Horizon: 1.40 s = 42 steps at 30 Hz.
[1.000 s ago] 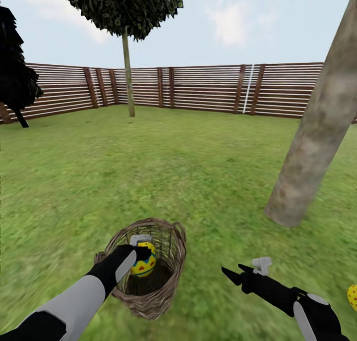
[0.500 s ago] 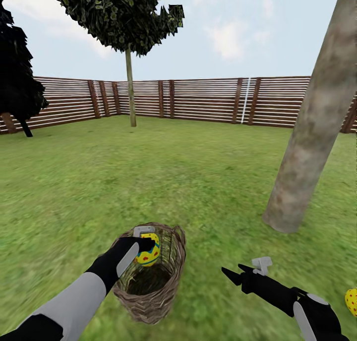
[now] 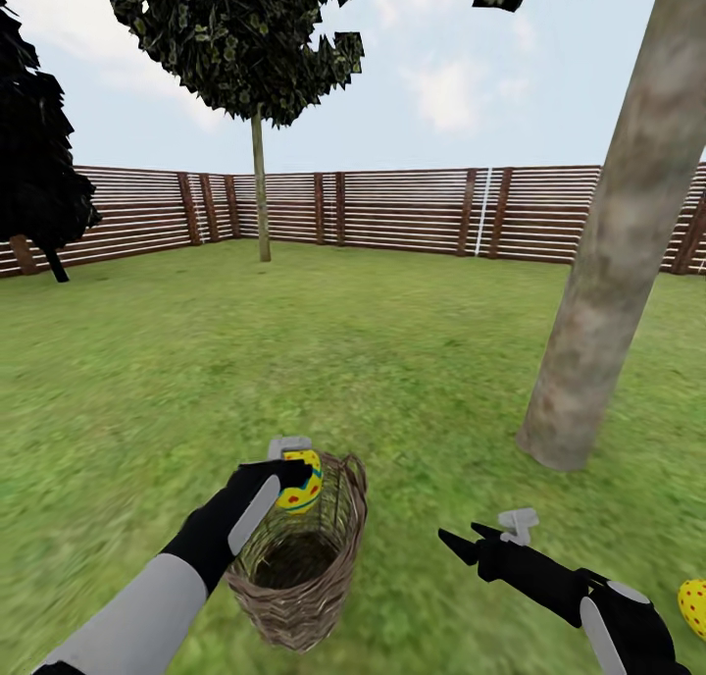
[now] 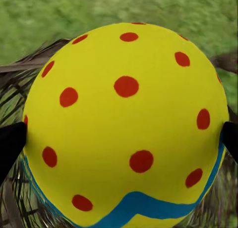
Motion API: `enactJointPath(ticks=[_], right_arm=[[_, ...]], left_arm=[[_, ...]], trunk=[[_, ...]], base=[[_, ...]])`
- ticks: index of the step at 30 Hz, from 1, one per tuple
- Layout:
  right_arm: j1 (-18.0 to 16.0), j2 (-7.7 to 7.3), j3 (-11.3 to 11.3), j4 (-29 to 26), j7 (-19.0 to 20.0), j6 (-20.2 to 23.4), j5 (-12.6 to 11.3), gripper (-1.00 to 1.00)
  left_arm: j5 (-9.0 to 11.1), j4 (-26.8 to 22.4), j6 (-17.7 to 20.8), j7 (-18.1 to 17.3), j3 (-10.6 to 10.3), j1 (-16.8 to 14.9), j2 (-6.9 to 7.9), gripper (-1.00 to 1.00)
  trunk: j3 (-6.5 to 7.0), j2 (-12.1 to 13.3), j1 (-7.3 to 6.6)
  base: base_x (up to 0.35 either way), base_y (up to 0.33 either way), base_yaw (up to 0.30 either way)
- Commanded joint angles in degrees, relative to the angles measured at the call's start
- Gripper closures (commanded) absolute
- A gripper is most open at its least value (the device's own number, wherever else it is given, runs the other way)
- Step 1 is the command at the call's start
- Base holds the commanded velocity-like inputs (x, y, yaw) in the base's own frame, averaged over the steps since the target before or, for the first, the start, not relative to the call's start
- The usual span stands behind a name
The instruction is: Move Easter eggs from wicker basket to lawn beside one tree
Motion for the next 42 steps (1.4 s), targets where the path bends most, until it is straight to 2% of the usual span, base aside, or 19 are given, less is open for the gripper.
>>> enactJointPath(ticks=[1,4,7,9,11,16,28,34,42], right_arm=[[0.0,0.00,-0.1,0.0,0.1,0.4,-0.3,-1.00],[0.0,0.00,-0.1,0.1,0.0,0.4,-0.3,-1.00],[0.0,0.00,-0.3,0.3,-0.1,0.3,-0.3,-1.00],[0.0,0.00,-1.0,0.5,-0.1,0.3,-0.3,-1.00],[0.0,0.00,-1.5,0.5,0.1,0.3,-0.3,-1.00],[0.0,0.00,-2.4,0.6,-0.2,0.3,-0.2,-1.00],[0.0,0.00,-2.4,0.8,-0.5,0.3,0.3,-1.00],[0.0,0.00,-2.4,0.8,-0.5,0.3,0.4,-1.00],[0.0,0.00,-2.5,2.0,-0.4,0.3,0.4,-1.00]], left_arm=[[0.6,-4.1,2.2,0.9,-0.1,1.0,0.13,1.00],[0.5,-16.0,9.7,1.3,0.2,3.3,0.32,1.00],[0.5,-27.9,19.3,1.8,0.7,3.9,0.38,1.00],[0.5,-34.9,25.0,4.2,2.0,4.0,0.40,1.00],[0.5,-39.7,28.2,7.2,3.6,4.1,0.41,1.00],[0.5,-42.7,28.6,8.9,4.4,4.2,0.53,1.00],[0.4,-43.6,28.6,9.6,3.9,4.2,0.50,1.00],[0.4,-43.6,28.6,17.2,3.8,4.2,0.50,1.00],[0.4,-43.5,28.6,18.9,3.8,4.2,0.50,1.00]], trunk=[[0.12,0.4,-0.23],[0.66,1.6,-0.89],[1.20,2.8,-1.55],[1.56,3.6,-1.99],[1.92,4.4,-2.43],[2.82,6.4,-3.53],[2.82,6.4,-3.53],[2.83,6.4,-3.53],[3.15,6.4,-3.53]], base=[[-0.002,0.000,0.000],[0.000,0.000,0.000],[0.000,0.000,0.000],[0.000,0.000,0.000],[0.000,0.000,0.000],[0.000,0.000,0.000],[-0.019,-0.019,0.000],[-0.175,-0.205,-0.044],[-0.175,-0.223,-0.221]])
